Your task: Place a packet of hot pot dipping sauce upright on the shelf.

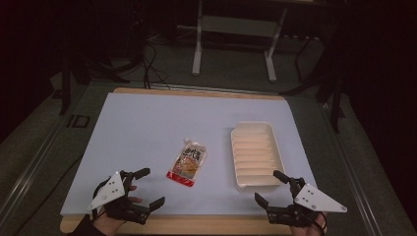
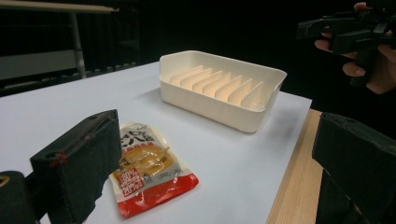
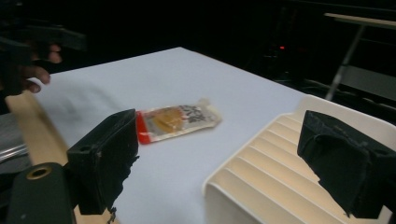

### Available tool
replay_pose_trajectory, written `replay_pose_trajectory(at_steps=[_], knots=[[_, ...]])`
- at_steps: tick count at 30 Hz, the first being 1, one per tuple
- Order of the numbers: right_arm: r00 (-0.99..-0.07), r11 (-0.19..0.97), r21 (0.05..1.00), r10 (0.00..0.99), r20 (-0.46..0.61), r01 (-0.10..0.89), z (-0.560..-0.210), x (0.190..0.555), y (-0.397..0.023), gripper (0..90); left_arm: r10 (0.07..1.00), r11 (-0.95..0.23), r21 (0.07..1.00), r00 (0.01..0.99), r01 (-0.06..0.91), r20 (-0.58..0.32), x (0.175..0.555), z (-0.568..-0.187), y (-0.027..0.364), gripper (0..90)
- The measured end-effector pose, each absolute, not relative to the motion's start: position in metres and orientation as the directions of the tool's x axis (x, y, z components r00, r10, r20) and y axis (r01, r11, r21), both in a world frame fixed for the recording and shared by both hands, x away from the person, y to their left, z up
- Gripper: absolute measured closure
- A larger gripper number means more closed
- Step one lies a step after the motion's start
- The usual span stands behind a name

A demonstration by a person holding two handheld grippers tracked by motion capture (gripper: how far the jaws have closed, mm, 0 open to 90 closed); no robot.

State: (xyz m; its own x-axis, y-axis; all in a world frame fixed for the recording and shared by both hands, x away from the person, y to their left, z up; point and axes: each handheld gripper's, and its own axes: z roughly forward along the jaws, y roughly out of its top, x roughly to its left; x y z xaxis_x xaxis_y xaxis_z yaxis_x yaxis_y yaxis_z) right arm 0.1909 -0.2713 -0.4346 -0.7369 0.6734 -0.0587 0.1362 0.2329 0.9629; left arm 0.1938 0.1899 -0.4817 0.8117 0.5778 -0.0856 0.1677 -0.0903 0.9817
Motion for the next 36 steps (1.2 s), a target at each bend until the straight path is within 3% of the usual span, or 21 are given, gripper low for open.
replay_pose_trajectory(at_steps=[15, 20, 25, 36], knots=[[-0.762, 0.268, 0.961, 0.635, -0.124, 0.067, -0.425, 0.18, -0.262, 10.0, 0.5, -0.105, 0.957, 0.846, 0.271, -0.185, 0.195, -0.466, 0.178, 1.9], [-0.762, 0.277, 0.954, 0.641, -0.092, 0.117, -0.425, 0.182, -0.259, 9.8, 0.479, -0.12, 0.959, 0.861, 0.256, -0.17, 0.203, -0.455, 0.172, 1.9], [-0.776, 0.258, 0.961, 0.625, -0.084, 0.104, -0.424, 0.18, -0.256, 9.5, 0.473, -0.174, 0.958, 0.872, 0.23, -0.123, 0.212, -0.444, 0.159, 1.9], [-0.77, 0.246, 0.965, 0.632, -0.093, 0.085, -0.421, 0.175, -0.255, 9.6, 0.517, -0.189, 0.949, 0.848, 0.252, -0.122, 0.243, -0.436, 0.146, 2.1]])
